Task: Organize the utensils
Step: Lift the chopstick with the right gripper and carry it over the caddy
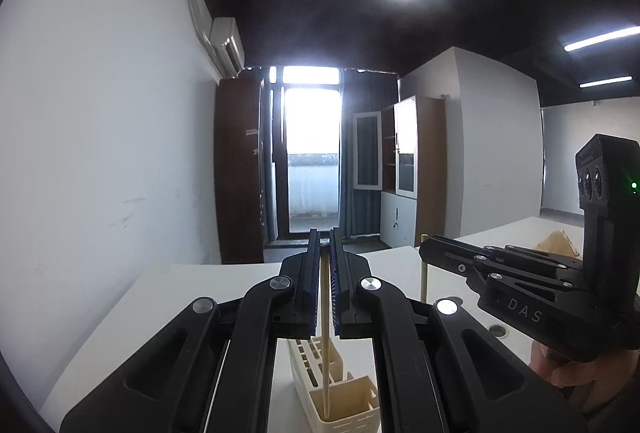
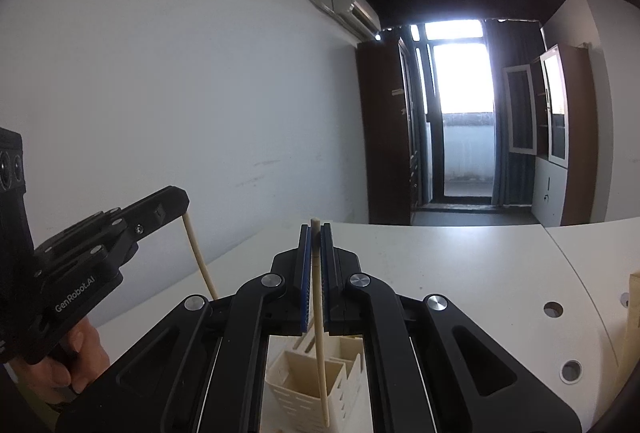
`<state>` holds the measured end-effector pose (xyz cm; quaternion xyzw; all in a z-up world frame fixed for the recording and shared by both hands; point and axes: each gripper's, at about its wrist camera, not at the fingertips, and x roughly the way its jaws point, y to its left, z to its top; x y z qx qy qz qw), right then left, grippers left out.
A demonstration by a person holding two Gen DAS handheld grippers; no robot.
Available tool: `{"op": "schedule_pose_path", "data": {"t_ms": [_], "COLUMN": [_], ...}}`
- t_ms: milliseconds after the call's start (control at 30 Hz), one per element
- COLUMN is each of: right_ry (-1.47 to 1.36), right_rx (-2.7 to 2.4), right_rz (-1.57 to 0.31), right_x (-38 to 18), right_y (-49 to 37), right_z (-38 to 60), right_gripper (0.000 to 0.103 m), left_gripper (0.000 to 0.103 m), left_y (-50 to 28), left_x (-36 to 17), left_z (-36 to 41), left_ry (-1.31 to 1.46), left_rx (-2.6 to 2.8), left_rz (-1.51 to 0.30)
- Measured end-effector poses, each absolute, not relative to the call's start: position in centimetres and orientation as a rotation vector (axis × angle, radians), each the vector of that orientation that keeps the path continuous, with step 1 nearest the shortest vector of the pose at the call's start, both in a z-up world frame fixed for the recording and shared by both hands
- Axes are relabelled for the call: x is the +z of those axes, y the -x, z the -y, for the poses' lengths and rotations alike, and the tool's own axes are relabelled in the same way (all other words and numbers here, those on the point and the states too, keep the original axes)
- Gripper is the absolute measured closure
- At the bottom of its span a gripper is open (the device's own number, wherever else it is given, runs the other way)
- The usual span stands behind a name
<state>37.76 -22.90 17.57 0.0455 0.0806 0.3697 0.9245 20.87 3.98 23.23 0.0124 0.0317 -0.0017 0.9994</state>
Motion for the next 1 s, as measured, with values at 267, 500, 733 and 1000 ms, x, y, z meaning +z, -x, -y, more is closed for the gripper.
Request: {"op": "schedule_pose_path", "data": {"t_ms": [267, 500, 733, 1000], "right_ry": [-0.125, -0.095, -0.07, -0.059], "right_rx": [0.81, 0.833, 0.847, 0.848], "right_rz": [-0.113, -0.181, -0.241, -0.267], "right_x": [16.9, 13.4, 11.0, 10.1], "right_y": [-39.8, -41.0, -40.3, -38.8], "right_z": [21.8, 20.4, 20.4, 20.8], "right_gripper": [0.098, 0.098, 0.098, 0.098], "left_gripper": [0.099, 0.099, 0.099, 0.099], "left_y": [-23.2, -25.3, -25.7, -25.3], "left_x": [21.9, 18.7, 16.0, 14.9], "left_z": [-4.3, -4.8, -5.6, -6.4], "left_ry": [0.026, 0.054, 0.038, 0.034], "left_rx": [-0.006, -0.032, -0.08, -0.125], "left_rz": [-0.063, -0.137, -0.162, -0.182]}}
